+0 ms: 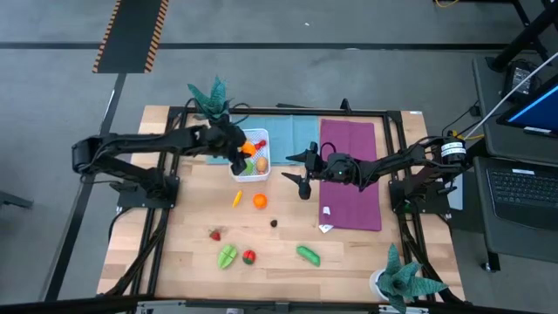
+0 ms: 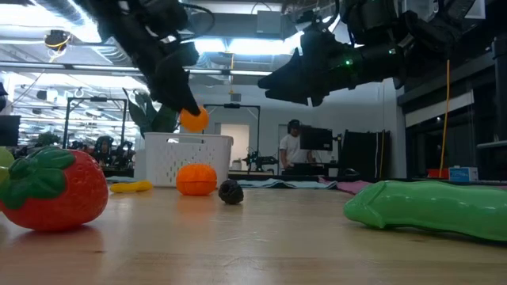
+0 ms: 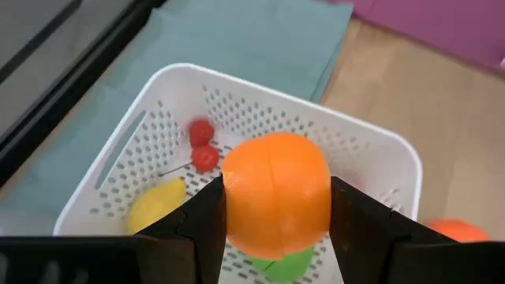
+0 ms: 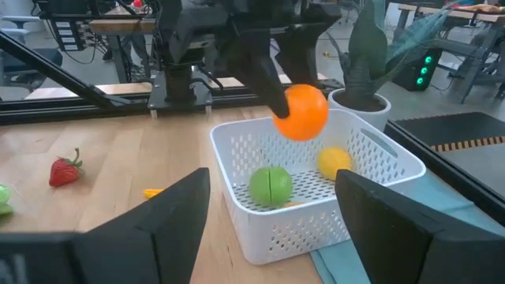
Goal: Pick and placing Produce into tupperware
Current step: Put the orange into the white basket
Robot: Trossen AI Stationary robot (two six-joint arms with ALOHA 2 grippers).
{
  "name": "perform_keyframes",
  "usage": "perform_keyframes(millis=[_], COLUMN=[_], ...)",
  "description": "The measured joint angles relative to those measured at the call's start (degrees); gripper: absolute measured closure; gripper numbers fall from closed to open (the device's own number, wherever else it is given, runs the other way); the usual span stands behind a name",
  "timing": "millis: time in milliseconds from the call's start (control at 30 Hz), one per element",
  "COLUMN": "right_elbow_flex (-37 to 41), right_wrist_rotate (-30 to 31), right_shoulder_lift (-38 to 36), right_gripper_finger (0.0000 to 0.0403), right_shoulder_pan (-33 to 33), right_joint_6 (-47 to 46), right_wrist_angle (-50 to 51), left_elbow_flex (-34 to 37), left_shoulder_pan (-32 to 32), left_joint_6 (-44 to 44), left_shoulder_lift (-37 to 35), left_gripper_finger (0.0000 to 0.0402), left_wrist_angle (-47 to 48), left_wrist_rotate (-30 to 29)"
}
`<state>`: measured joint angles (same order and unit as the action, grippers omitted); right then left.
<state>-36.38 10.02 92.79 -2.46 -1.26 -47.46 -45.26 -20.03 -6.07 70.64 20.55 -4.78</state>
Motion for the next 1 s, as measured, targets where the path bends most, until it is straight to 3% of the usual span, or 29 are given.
perform_keyframes(millis=[200,1000], right_elbow_flex=[0.0,0.0], right_wrist_rotate=[0.0,0.0], right_shoulder_lift=[0.0,0.0], right_gripper_finger=[0.0128,0.0128], right_shoulder_pan=[0.0,0.0], right_joint_6=[-0.1,-0.1], right_wrist_angle=[0.3,2.2], left_elbow_flex=[-3.9,-3.6], left_shoulder_pan=[0.0,-2.0], left_joint_6=[2.1,3.6], left_shoulder_lift=[3.7,13.8], left_gripper_finger=[0.0227,0.0227], left_wrist_angle=[2.8,1.2], left_wrist_rotate=[0.0,0.0])
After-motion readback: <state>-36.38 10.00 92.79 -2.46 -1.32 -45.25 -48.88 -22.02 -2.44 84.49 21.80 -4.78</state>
